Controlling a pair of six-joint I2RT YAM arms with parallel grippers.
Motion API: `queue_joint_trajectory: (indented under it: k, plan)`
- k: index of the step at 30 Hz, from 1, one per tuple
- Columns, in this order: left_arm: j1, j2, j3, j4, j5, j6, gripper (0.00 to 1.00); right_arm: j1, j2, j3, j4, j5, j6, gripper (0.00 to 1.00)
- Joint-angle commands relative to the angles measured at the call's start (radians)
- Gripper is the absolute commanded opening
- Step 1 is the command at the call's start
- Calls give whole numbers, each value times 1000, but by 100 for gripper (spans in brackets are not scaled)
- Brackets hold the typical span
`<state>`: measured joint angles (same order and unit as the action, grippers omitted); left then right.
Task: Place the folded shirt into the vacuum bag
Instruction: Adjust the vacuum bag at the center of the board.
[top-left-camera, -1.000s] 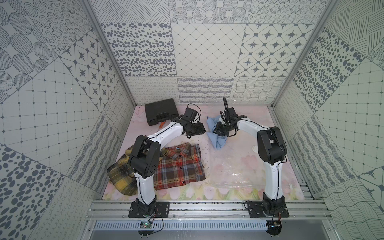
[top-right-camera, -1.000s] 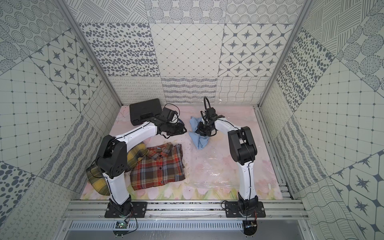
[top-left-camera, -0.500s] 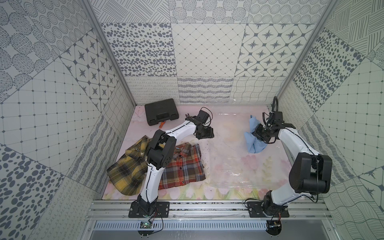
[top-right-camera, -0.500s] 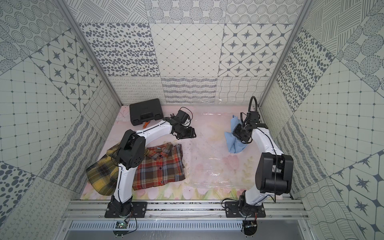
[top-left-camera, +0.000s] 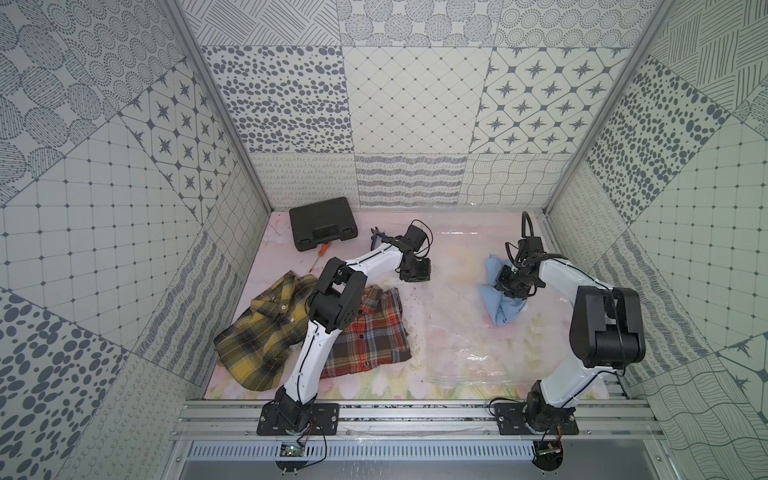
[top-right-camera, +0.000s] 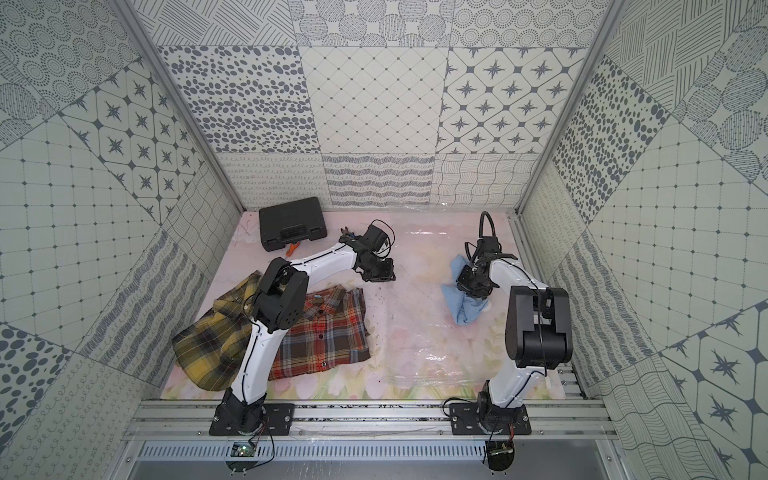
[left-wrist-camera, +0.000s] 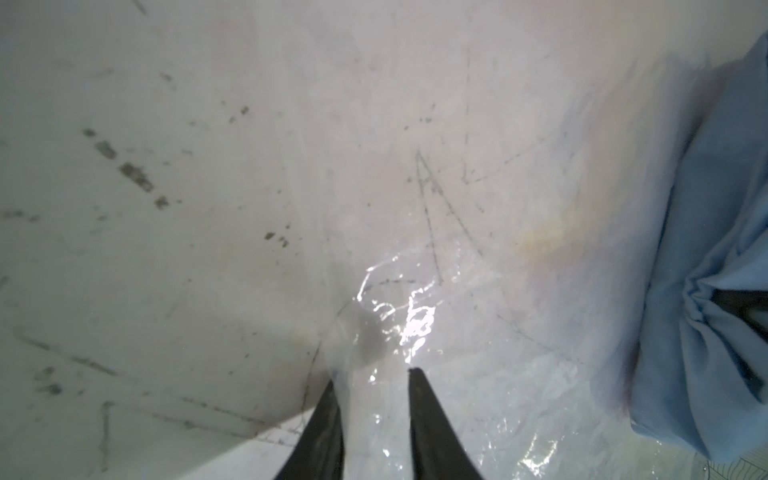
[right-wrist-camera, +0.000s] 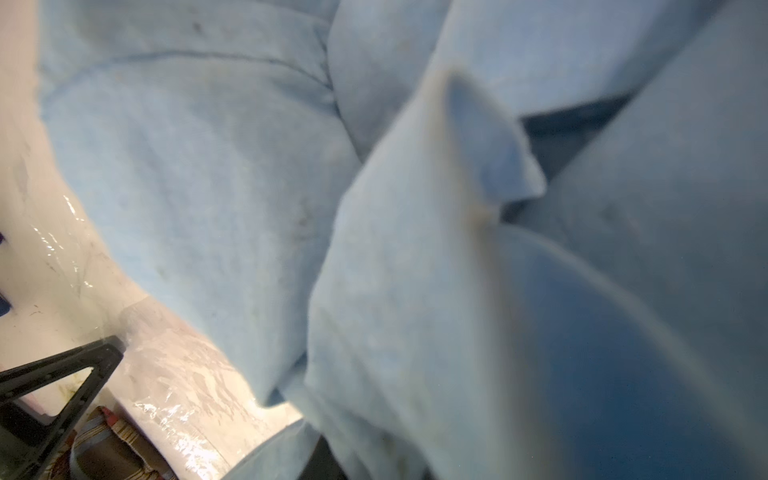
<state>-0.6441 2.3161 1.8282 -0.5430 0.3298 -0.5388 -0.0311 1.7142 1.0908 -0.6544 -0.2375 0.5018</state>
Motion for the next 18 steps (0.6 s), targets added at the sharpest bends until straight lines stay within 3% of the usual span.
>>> queue_joint_trajectory:
  k: [1, 3, 12, 18]
  plan:
    - [-9, 12, 30, 26, 45, -16, 8, 19, 37, -21, 33, -6, 1, 0]
    - [-8, -7, 45, 27, 25, 18, 0, 36, 50, -17, 45, -14, 13, 0]
    - [31, -200, -13, 27, -217, 281, 0, 200, 199, 58, 200, -45, 144, 0]
    - [145, -219, -59, 44, -260, 261, 0, 227, 411, 320, 239, -47, 193, 0]
